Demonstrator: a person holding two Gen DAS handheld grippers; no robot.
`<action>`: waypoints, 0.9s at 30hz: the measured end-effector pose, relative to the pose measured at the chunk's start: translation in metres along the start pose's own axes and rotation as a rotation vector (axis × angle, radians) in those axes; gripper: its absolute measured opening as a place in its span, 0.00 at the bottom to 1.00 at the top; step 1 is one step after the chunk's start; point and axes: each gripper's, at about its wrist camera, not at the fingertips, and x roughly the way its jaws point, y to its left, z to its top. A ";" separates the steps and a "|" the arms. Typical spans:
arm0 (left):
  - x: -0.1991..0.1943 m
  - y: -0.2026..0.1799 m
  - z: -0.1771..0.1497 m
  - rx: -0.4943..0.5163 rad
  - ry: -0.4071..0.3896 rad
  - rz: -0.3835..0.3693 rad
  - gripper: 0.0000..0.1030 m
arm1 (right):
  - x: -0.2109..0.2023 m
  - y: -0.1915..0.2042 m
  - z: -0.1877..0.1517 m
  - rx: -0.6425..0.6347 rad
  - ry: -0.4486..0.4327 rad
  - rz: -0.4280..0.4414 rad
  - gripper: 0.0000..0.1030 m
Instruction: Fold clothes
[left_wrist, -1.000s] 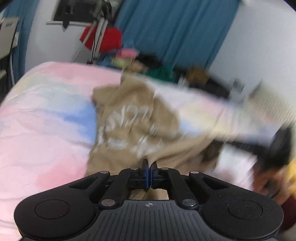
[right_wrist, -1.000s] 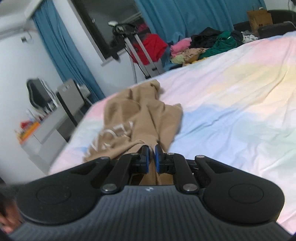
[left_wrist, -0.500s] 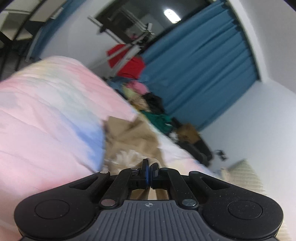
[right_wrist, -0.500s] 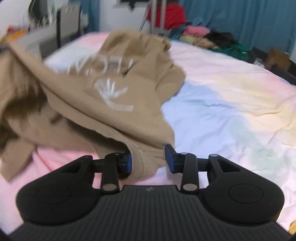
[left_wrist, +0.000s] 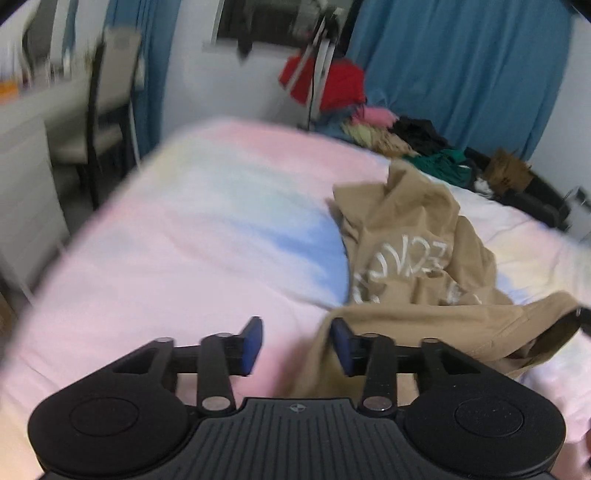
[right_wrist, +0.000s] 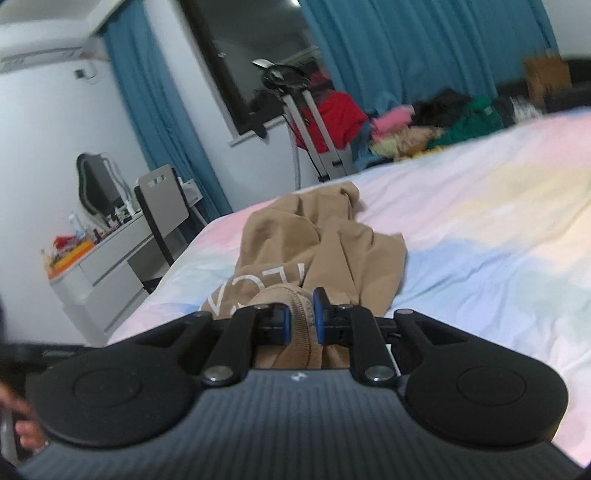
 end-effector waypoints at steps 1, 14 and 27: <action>-0.011 -0.007 -0.002 0.045 -0.025 0.003 0.49 | 0.002 0.000 0.001 0.010 0.005 -0.003 0.15; -0.009 -0.117 -0.043 0.544 0.020 -0.155 0.52 | 0.010 -0.004 -0.003 0.033 0.047 -0.032 0.15; 0.005 -0.102 -0.044 0.543 0.045 -0.034 0.47 | 0.008 -0.003 -0.007 0.004 0.054 -0.049 0.15</action>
